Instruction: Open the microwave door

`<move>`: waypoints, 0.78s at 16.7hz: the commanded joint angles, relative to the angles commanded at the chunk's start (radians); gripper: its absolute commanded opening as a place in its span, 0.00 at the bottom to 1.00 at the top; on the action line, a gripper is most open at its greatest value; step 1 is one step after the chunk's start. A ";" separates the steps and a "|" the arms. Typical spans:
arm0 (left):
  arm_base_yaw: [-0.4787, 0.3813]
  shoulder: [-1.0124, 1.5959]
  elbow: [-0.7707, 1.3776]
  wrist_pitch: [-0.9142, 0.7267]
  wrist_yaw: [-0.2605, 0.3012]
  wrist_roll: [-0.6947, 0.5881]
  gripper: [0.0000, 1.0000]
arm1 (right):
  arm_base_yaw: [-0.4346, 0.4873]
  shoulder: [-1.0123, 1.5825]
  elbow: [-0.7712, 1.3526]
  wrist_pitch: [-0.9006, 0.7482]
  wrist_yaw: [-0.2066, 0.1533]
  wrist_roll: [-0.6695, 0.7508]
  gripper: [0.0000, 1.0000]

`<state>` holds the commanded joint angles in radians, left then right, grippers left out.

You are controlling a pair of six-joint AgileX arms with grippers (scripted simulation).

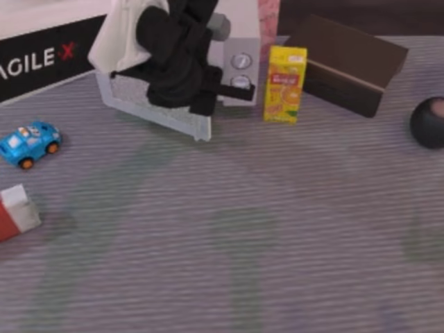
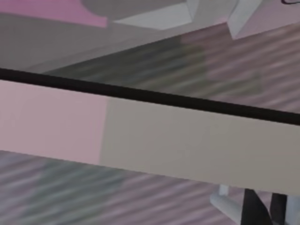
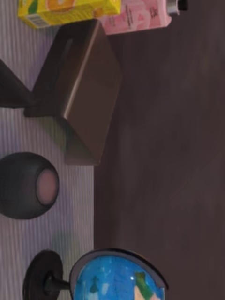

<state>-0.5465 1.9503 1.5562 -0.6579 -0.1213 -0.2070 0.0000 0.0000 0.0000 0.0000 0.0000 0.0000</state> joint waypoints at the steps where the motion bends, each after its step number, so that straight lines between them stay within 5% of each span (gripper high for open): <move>1: 0.000 0.000 0.000 0.000 0.000 0.000 0.00 | 0.000 0.000 0.000 0.000 0.000 0.000 1.00; 13: 0.032 -0.083 -0.113 0.041 0.073 0.127 0.00 | 0.000 0.000 0.000 0.000 0.000 0.000 1.00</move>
<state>-0.5146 1.8675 1.4428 -0.6168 -0.0484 -0.0795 0.0000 0.0000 0.0000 0.0000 0.0000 0.0000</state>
